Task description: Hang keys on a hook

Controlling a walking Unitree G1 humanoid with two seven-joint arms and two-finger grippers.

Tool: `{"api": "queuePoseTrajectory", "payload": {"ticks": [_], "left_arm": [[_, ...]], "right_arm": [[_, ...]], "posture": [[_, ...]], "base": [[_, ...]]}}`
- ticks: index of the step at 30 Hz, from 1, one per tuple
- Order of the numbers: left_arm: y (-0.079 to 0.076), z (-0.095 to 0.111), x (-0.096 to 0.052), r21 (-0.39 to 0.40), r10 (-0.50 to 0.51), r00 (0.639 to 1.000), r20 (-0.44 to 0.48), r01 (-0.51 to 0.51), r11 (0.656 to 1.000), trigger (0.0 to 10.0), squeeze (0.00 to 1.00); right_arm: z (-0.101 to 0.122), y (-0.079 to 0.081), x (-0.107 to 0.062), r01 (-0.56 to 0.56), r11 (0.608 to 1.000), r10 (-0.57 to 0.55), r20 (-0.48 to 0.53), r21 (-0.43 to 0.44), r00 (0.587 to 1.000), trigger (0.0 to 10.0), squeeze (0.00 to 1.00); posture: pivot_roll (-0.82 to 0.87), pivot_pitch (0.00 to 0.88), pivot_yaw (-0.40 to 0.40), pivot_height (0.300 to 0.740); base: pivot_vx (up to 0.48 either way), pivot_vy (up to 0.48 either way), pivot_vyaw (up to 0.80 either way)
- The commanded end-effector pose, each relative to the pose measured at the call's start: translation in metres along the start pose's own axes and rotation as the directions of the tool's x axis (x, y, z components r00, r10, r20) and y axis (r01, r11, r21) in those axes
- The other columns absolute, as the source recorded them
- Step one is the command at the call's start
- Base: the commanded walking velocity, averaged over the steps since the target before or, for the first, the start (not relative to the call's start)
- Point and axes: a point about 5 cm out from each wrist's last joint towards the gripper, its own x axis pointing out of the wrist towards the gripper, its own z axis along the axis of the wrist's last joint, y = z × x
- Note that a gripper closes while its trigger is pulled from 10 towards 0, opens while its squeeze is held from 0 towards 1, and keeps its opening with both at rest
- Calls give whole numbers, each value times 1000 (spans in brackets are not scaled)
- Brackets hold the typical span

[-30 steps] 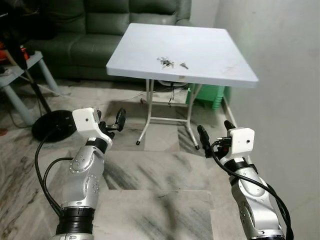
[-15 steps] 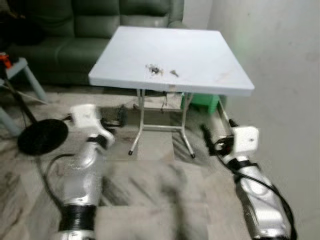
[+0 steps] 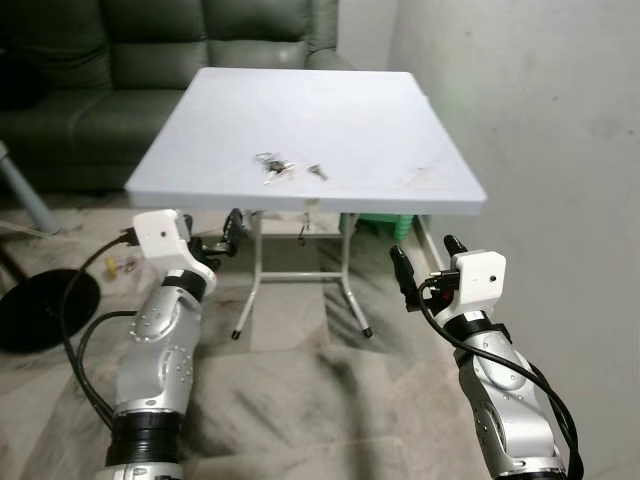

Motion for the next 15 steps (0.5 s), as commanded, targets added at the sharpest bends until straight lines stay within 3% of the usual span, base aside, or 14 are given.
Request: {"api": "queuePoseTrajectory", "payload": {"ticks": [1, 5, 15], "left_arm": [[8, 7, -1, 18, 18, 1000, 17, -19, 1000, 10000, 0], [8, 7, -1, 13, 19, 1000, 17, -19, 1000, 10000, 0], [8, 5, -2, 7, 23, 1000, 16, -23, 1000, 10000, 0]], "right_arm": [[6, 5, 4, -17, 1000, 17, 27, 9, 999, 10000, 0], [6, 5, 3, -19, 1000, 19, 26, 9, 999, 10000, 0], [6, 4, 4, -41, 999, 42, 20, -24, 999, 10000, 0]], "posture": [[-49, 0, -35, 740], [-48, 0, -36, 740], [-46, 0, -42, 740]], "base": [[416, 0, 0], [409, 131, 0], [341, 336, 0]]}}
